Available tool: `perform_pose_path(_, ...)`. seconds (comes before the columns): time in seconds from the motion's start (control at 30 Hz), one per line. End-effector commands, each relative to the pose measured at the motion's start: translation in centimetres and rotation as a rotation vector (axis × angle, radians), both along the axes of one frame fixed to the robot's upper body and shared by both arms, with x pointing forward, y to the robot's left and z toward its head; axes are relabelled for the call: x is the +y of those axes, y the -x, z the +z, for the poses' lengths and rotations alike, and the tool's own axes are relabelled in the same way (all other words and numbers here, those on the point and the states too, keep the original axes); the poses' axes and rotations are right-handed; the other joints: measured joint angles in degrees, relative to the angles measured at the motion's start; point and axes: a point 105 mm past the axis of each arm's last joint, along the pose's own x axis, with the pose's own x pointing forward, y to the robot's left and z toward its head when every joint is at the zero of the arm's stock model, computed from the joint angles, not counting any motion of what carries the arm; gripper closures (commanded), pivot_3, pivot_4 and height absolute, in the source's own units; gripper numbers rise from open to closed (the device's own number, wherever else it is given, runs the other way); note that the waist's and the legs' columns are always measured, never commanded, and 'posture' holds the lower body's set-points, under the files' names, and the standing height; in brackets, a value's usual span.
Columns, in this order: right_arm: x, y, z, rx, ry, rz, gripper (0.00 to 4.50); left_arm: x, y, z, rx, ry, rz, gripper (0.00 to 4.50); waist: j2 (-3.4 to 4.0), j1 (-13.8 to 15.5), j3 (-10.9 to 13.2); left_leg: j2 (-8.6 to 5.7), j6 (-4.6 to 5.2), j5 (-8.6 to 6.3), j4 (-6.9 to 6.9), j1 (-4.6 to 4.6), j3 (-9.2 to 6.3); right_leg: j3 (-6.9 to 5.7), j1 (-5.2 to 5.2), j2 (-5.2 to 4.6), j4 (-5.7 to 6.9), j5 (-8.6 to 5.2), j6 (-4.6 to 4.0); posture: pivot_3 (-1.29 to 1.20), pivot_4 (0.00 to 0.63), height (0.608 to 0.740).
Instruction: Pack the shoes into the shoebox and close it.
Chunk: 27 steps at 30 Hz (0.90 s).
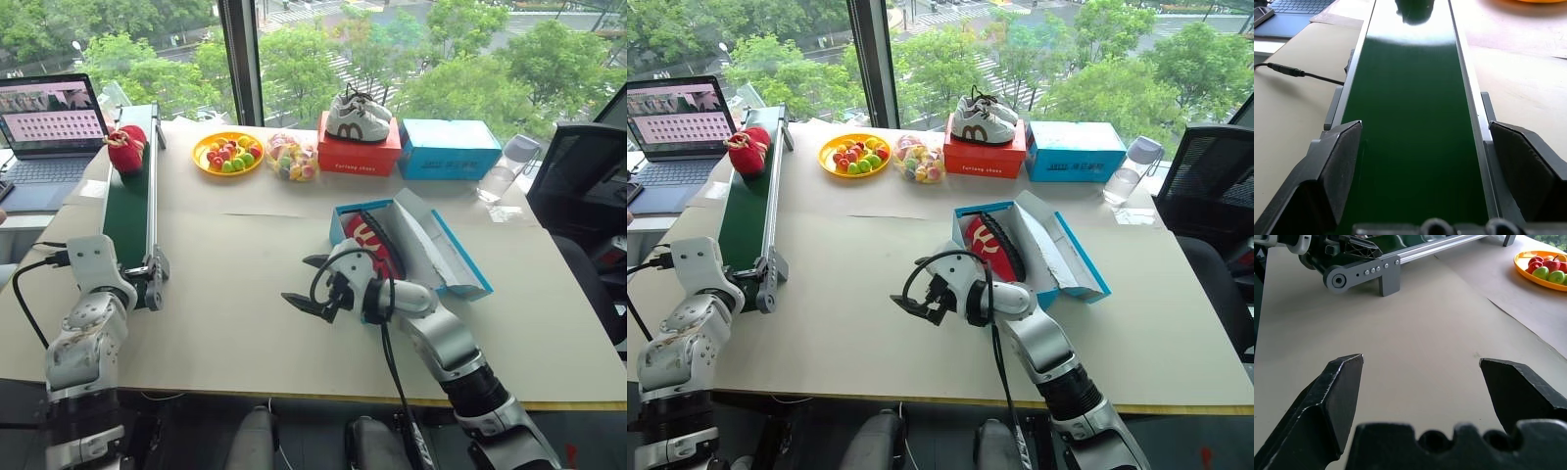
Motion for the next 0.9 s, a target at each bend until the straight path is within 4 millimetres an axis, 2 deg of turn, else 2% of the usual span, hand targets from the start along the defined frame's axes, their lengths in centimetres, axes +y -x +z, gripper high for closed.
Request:
perform_pose_path(0.03, -0.10, 0.20, 1.17, -0.043, -0.020, -0.007, 0.00, 0.33, -0.15, 1.17, -0.023, -0.037, 0.005, 0.05, 0.00, 0.00, 0.00, 0.00, 0.00, 0.00, 0.00, 0.00, 0.00, 0.00, 0.00, 0.00, 0.00, 0.00, 0.00, 0.00, 0.150, 0.740)
perform_pose_path(0.9, -0.15, 0.18, 1.29, -0.039, -0.025, -0.015, 0.00, 0.20, -0.17, 1.20, -0.014, -0.046, 0.009, 0.05, -0.01, 0.00, -0.01, 0.00, 0.00, 0.00, 0.01, 0.01, 0.00, 0.00, 0.01, 0.00, 0.02, 0.00, 0.00, 0.00, 0.150, 0.740)
